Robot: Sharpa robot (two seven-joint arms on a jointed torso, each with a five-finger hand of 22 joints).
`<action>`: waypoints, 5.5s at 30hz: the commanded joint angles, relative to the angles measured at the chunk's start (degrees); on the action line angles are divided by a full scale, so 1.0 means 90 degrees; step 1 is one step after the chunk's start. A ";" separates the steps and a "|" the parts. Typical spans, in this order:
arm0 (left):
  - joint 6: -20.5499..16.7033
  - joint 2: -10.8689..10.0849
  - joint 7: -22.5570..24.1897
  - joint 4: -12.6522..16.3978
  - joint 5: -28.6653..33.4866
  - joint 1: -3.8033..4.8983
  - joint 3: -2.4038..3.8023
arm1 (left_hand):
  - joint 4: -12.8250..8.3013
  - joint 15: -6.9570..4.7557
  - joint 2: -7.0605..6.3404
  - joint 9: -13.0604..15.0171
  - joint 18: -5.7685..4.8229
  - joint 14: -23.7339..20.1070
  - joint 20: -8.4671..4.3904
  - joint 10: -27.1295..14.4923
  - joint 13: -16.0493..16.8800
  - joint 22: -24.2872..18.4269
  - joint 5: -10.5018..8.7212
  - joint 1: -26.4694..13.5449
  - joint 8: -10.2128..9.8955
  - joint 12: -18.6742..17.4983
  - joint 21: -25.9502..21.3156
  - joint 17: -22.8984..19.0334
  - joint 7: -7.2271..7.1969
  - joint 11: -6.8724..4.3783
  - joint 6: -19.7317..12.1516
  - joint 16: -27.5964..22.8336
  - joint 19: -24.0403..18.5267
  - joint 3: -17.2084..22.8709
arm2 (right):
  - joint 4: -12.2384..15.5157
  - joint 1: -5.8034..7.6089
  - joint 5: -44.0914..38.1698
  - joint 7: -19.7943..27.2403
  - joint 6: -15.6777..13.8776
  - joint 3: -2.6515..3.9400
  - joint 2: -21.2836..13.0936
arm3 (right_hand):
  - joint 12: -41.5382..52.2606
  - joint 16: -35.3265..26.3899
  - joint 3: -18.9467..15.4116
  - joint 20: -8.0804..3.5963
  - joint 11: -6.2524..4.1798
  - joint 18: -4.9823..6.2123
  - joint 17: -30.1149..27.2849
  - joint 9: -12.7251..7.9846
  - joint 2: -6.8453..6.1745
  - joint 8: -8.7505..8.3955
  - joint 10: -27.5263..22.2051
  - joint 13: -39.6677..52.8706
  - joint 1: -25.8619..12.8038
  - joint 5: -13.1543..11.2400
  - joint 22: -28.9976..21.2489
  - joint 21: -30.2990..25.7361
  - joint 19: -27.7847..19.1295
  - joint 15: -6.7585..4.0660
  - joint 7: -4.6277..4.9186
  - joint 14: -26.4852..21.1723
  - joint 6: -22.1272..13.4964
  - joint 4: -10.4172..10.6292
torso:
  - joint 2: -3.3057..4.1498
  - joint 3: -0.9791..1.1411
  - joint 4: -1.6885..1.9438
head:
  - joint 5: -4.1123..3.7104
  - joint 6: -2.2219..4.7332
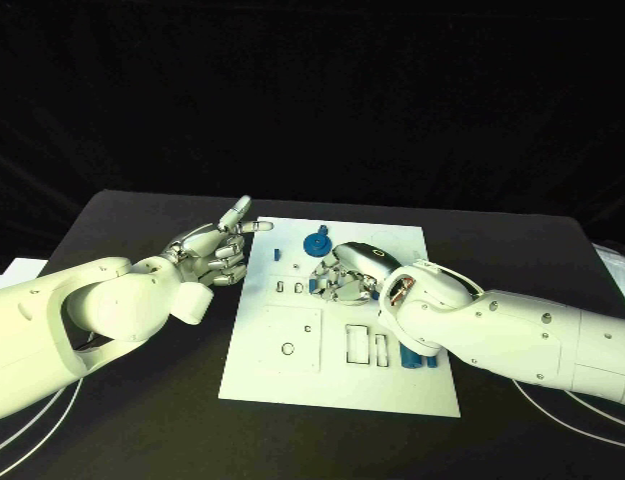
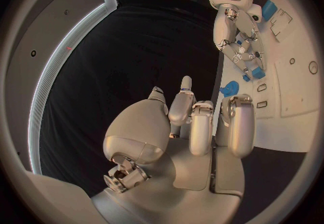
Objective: Assemble the parts on the task board
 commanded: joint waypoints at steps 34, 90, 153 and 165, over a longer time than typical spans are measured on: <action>0.0134 0.0008 0.0014 -0.0002 -0.0033 0.0009 0.0006 | -0.0048 0.0053 -0.0005 0.0012 -0.0054 0.0670 0.0061 -0.0047 0.0012 0.0851 0.0022 0.0066 -0.0026 0.0008 -0.0022 0.1673 0.0002 0.0000 -0.0021 0.0015 0.0237 0.0005 | 0.0035 -0.0004 -0.0207 -0.0154 0.0121 -0.0005 0.0009 | -0.0088 -0.0061 -0.0033 0.0003 0.0012 -0.0014 -0.0039 -0.0013 -0.0054 -0.0048 -0.0096 -0.0056 -0.0032 0.0010 0.0344 -0.0060 -0.0060 0.0035 0.0034 0.0272 -0.0050 0.0018 | 0.0003 0.0001 0.0000 | -0.0016 -0.0038; 0.0202 0.0010 -0.0055 -0.0035 -0.0035 0.0009 0.0005 | -0.0058 0.0054 -0.0005 0.0018 -0.0056 0.0670 0.0062 -0.0036 0.0026 0.0859 0.0011 0.0071 -0.0028 0.0020 -0.0018 0.1673 0.0002 0.0000 -0.0021 0.0015 0.0241 -0.0001 | 0.0090 -0.0004 -0.0250 -0.0170 -0.0053 -0.0008 -0.0013 | -0.0454 -0.0306 -0.0268 0.0088 0.0123 0.0020 -0.0233 -0.0062 -0.0292 -0.0184 -0.0320 -0.0324 -0.0156 0.0056 0.0199 -0.0168 -0.0163 0.0127 0.0158 0.0214 -0.0446 0.0113 | 0.0001 -0.0001 0.0000 | -0.0031 -0.0091; 0.3143 0.2942 -0.5304 -0.2815 -0.7298 0.1084 -0.0196 | 0.0255 -0.0444 -0.0729 0.2106 0.0028 0.0670 -0.0423 -0.0278 -0.0705 0.0446 -0.0464 -0.0244 0.3016 -0.0508 -0.0307 0.1673 -0.0628 -0.0550 -0.0235 0.0015 0.0119 -0.0093 | 0.0445 0.1441 0.5943 0.2168 0.0440 0.0039 -0.1642 | -0.3836 -0.7999 0.0141 0.0515 0.0536 0.0823 -0.6544 -0.0048 -0.0063 -0.0156 0.0261 -0.4556 0.0181 0.0041 -0.6535 -0.6754 -0.1989 0.0642 0.0476 -0.1023 -0.0531 0.0115 | -0.0414 0.0099 -0.0159 | 0.0076 -0.0015; 0.3369 0.3392 -0.5339 -0.3290 -0.7425 0.1022 -0.0205 | 0.0248 -0.0452 -0.0734 0.2222 0.0031 0.0670 -0.0438 -0.0303 -0.0725 0.0427 -0.0464 -0.0272 0.3077 -0.0533 -0.0324 0.1673 -0.0627 -0.0553 -0.0350 0.0015 0.0113 -0.0254 | 0.0520 0.1438 0.5846 0.2137 0.0450 0.0033 -0.1678 | -0.3836 -0.8019 0.0110 0.0529 0.0554 0.0822 -0.6623 -0.0053 -0.0075 -0.0165 0.0221 -0.4623 0.0173 0.0093 -0.6604 -0.6839 -0.1971 0.0657 0.0490 -0.1043 -0.0574 0.0102 | -0.0347 0.0093 -0.0198 | 0.0107 -0.0031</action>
